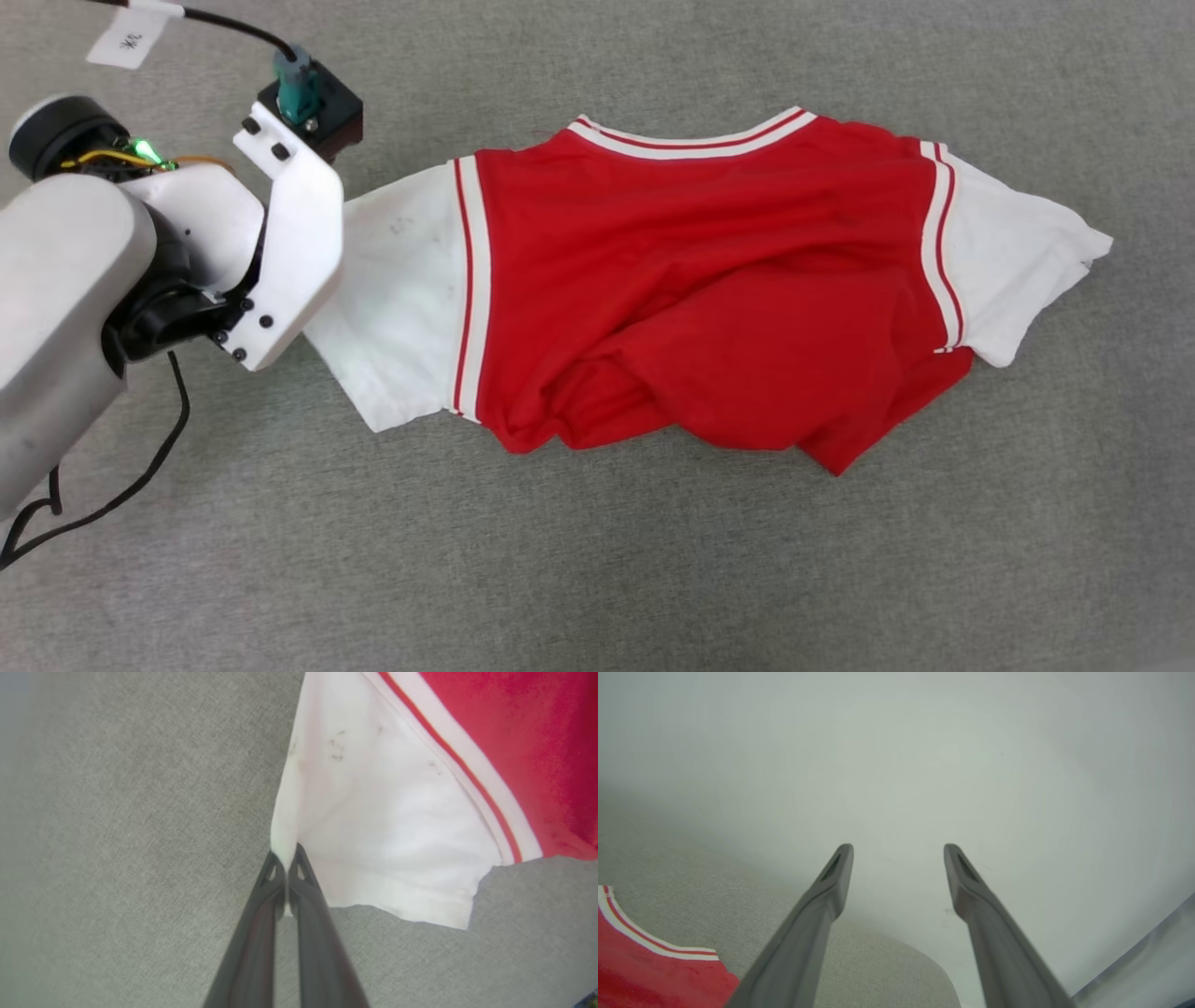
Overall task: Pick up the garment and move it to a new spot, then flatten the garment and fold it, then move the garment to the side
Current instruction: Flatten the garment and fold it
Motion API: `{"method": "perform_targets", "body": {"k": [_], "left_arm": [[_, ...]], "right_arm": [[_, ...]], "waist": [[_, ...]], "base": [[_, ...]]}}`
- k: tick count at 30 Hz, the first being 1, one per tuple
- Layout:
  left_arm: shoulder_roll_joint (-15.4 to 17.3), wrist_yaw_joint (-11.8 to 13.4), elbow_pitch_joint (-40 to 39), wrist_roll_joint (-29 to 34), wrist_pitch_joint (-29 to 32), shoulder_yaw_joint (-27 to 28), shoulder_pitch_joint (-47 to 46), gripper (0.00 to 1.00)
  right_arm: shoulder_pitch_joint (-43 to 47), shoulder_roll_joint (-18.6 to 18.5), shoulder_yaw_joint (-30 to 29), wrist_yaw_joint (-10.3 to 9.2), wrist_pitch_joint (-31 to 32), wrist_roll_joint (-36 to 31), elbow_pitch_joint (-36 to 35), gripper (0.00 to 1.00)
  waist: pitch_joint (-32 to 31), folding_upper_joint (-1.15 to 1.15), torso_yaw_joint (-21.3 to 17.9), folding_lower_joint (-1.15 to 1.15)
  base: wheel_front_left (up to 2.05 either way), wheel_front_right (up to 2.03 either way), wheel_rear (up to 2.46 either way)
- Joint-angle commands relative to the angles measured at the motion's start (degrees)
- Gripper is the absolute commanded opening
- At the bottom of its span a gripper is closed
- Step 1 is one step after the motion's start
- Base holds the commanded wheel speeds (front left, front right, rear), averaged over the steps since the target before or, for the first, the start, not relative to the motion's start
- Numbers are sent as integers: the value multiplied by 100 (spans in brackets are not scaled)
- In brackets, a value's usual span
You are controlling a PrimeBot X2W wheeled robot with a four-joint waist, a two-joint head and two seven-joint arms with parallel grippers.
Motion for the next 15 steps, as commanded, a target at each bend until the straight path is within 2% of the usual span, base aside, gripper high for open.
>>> {"method": "perform_targets", "body": {"k": [1, 3, 4, 6, 7, 8, 11, 12, 14, 15], "left_arm": [[38, 2, -97, -28, -63, -43, -93, 0], [86, 2, -285, -54, -160, -118, -165, 0], [140, 2, -462, 8, -225, -224, -245, 0], [159, 2, -600, 32, -284, -315, -308, 0], [159, 2, -600, 32, -284, -315, -308, 0], [166, 2, -632, 14, -309, -347, -317, 0], [178, 2, -760, 78, -374, -477, -427, 0], [170, 2, -800, 59, -414, -529, -491, 0], [155, 2, -832, 50, -452, -575, -550, 0], [155, 2, -832, 50, -452, -575, -550, 0]], "right_arm": [[-183, -305, 153, -5, 122, -129, -40, 100], [-381, -723, 419, -5, 597, -58, 29, 100], [-494, -1194, 884, -5, 1447, 293, 178, 100], [-804, -1665, 1240, -8, 2226, 801, 192, 100], [-804, -1665, 1240, -8, 2226, 801, 192, 100], [-868, -1838, 1430, -7, 2614, 1101, 239, 100], [-1059, -2387, 1997, -6, 3896, 2110, 406, 100], [-1232, -2693, 2272, -6, 4685, 2781, 503, 100], [-1312, -2868, 2417, -6, 5452, 3336, 730, 100], [-1312, -2868, 2417, -6, 5452, 3336, 730, 100]], "waist": [[-49, 0, 65, 0], [-60, 0, 126, 0], [-66, 0, 179, 0], [-39, 0, 235, 0], [-39, 0, 235, 0], [-23, 0, 253, 0], [53, 0, 306, 0], [116, 0, 342, 0], [193, 0, 378, 0], [193, 0, 378, 0]], "base": [[0, 0, 0], [0, 0, 0], [0, 0, 0], [0, 0, 0], [0, 0, 0], [0, 0, 0], [0, 0, 0], [0, 0, 0], [0, 0, 0], [0, 0, 0]]}}
